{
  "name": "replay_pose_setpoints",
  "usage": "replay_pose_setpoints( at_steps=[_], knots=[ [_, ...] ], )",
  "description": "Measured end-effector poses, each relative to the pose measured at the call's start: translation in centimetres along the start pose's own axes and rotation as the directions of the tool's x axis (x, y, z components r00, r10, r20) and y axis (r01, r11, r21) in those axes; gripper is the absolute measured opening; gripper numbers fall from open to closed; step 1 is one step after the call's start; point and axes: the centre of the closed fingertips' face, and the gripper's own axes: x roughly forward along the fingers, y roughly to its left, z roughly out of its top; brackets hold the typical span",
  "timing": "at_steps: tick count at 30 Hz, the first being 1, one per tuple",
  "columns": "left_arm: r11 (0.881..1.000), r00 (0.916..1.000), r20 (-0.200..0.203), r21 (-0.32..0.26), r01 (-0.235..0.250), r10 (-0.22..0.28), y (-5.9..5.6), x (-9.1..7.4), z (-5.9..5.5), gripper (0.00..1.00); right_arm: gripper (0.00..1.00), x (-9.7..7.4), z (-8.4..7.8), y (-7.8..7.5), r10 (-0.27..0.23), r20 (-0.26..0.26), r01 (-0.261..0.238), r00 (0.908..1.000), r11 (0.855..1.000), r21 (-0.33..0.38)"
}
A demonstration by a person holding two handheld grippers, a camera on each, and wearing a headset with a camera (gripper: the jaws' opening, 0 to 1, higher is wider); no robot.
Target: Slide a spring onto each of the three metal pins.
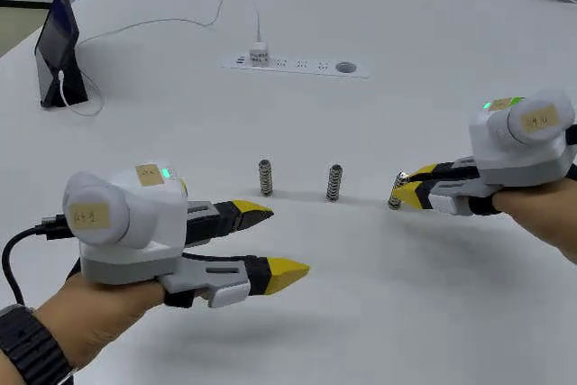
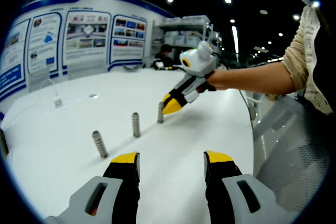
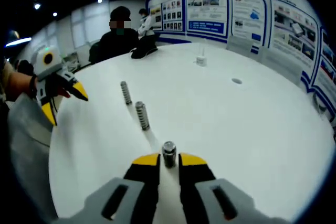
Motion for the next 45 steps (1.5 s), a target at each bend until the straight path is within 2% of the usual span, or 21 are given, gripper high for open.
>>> replay_pose_setpoints(
  at_steps=[12, 18, 36, 45],
  knots=[
    [1.0, 1.0, 0.004, 0.002, -0.004, 0.004, 0.3, -0.1, 0.2, 0.51, 0.22, -0.9, -1.2, 0.0, -0.012, -0.013, 0.012, 0.9998, 1.0, -0.001],
    [1.0, 0.9998, 0.005, 0.001, -0.018, 0.018, 0.9, -0.5, 0.1, 0.51, 0.24, -1.6, -1.7, 0.3, -0.014, -0.014, 0.014, 0.9998, 1.0, -0.006],
    [0.995, 0.9958, -0.028, -0.038, -0.088, 0.087, 3.3, -1.9, -2.1, 0.57, 0.35, -3.6, -2.5, 1.7, -0.023, 0.01, 0.023, 0.9997, 0.999, -0.033],
    [0.991, 0.9921, -0.033, -0.054, -0.123, 0.121, 4.3, -2.5, -2.7, 0.61, 0.41, -4.6, -2.5, 2.6, -0.024, 0.033, 0.026, 0.9991, 0.999, -0.039]
  ],
)
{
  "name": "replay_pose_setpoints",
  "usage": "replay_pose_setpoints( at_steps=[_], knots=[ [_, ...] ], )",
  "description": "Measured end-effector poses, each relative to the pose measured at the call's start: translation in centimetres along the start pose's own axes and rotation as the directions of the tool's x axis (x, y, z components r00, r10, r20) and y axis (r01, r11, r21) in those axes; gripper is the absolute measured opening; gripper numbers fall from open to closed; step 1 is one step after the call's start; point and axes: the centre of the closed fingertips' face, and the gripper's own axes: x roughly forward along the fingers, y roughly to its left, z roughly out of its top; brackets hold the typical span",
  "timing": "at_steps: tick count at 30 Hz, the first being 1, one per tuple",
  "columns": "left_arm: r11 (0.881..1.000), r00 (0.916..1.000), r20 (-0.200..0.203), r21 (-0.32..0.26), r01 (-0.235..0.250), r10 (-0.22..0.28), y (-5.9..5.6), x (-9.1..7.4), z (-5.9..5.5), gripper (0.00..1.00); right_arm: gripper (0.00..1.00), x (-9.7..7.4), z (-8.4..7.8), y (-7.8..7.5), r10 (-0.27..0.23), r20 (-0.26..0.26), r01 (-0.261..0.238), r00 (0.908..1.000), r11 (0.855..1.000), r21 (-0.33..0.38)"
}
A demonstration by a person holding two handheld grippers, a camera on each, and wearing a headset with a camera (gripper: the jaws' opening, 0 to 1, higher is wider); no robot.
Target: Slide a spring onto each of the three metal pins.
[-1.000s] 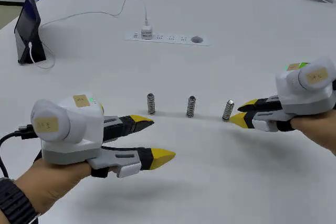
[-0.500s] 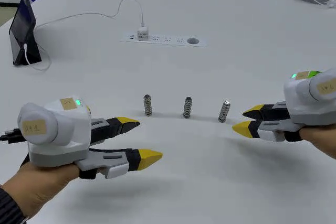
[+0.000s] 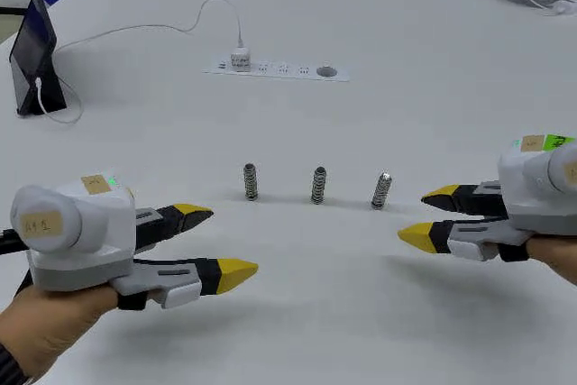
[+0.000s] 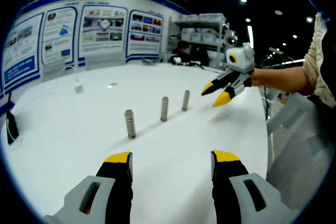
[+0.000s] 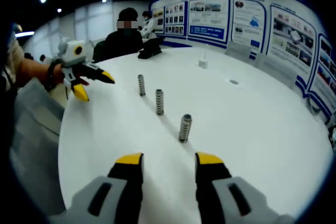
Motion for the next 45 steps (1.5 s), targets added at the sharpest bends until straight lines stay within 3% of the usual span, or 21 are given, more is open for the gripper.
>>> replay_pose_setpoints(
  at_steps=[11, 33, 45],
  knots=[
    [0.999, 0.9996, -0.006, -0.016, -0.028, 0.028, 0.7, -0.4, -0.8, 0.65, 0.46, -1.2, 0.1, 1.2, 0.005, 0.04, -0.005, 0.9992, 1.0, 0.003],
    [0.997, 0.9981, -0.006, -0.039, -0.062, 0.062, 1.0, -1.2, -1.2, 0.66, 0.57, -1.9, 1.0, 1.3, -0.004, 0.107, 0.003, 0.9943, 1.0, 0.006],
    [0.997, 0.9977, -0.009, -0.043, -0.068, 0.068, 0.9, -1.3, -1.2, 0.66, 0.6, -2.0, 0.8, 1.2, -0.008, 0.118, 0.007, 0.993, 1.0, 0.009]
  ],
)
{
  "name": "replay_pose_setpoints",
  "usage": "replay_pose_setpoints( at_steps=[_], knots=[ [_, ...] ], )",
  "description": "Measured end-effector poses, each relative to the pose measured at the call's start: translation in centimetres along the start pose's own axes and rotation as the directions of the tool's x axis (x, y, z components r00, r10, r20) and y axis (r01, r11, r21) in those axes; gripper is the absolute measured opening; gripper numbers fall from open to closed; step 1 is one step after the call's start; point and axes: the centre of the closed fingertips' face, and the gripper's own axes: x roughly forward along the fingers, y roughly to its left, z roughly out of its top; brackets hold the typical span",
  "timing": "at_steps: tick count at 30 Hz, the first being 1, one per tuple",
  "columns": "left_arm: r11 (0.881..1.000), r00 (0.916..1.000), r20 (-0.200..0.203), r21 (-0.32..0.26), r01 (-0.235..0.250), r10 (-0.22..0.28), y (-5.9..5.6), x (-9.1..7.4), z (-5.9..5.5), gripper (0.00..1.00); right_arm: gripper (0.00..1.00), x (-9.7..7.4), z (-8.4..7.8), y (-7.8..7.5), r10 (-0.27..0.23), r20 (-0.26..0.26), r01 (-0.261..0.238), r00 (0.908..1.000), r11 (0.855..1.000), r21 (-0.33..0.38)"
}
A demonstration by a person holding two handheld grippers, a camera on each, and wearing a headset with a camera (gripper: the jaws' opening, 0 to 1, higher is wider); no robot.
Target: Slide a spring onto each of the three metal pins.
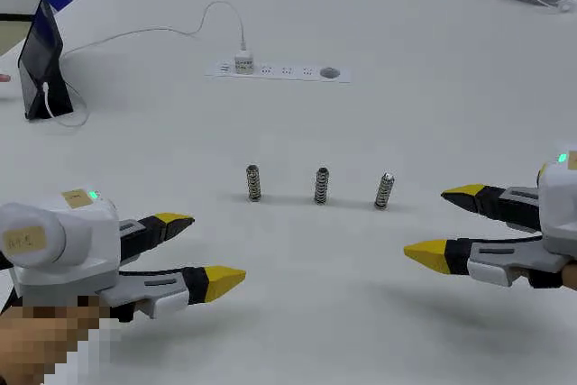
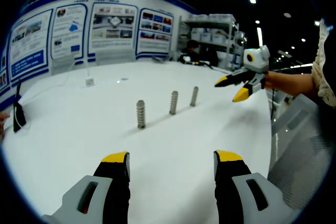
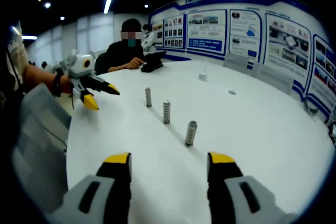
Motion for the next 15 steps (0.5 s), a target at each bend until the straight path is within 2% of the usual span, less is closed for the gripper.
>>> replay_pose_setpoints(
  at_steps=[15],
  knots=[
    [1.0, 1.0, -0.002, -0.003, -0.007, 0.007, -0.02, -0.09, -0.05, 0.65, 0.61, 0.11, 0.07, -0.04, 0.005, 0.004, -0.005, 1.0, 1.0, 0.0]
  ],
)
